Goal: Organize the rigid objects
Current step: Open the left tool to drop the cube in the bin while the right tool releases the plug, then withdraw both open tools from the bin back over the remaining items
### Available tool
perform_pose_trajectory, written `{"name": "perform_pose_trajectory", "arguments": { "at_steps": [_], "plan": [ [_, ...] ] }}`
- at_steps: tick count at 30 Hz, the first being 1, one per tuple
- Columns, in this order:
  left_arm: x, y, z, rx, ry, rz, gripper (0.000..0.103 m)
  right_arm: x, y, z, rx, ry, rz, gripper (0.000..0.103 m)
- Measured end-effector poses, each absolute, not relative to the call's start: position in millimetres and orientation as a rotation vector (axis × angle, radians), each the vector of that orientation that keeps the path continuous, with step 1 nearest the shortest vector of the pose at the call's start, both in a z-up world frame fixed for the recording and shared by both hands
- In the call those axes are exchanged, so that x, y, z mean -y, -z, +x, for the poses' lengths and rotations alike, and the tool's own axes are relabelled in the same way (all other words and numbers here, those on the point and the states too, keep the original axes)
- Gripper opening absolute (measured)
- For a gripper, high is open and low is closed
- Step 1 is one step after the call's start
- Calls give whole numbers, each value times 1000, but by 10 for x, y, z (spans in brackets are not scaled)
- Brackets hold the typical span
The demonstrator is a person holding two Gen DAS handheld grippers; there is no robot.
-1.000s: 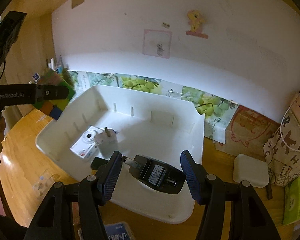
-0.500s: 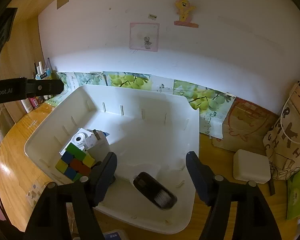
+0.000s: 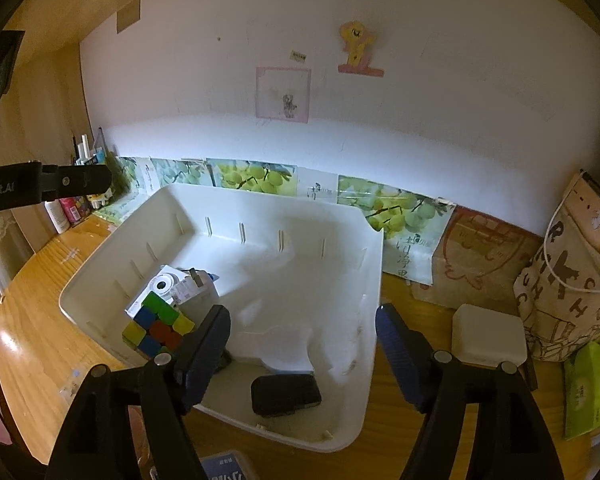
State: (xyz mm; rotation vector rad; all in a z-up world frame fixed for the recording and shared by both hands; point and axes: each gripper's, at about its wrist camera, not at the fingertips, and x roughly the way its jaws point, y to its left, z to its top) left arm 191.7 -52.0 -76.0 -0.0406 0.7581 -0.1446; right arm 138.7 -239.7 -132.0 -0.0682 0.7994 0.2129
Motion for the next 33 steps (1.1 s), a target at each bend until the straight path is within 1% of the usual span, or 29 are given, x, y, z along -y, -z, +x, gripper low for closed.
{"name": "perform_pose_trajectory", "arguments": {
  "at_steps": [5, 17, 26, 33],
  "plan": [
    [579, 621, 1737, -708, 128, -17, 82, 2456, 1218, 1311, -776, -252, -77, 79],
    [673, 401, 1276, -635, 47, -21, 82, 2634, 1016, 1010, -719, -306, -92, 79],
    [764, 346, 868, -606, 14, -8, 82, 2780, 987, 756, -697, -344, -91, 81],
    [716, 437, 589, -639, -47, -43, 82, 2865, 996, 552, -681, -372, -93, 81]
  ]
}}
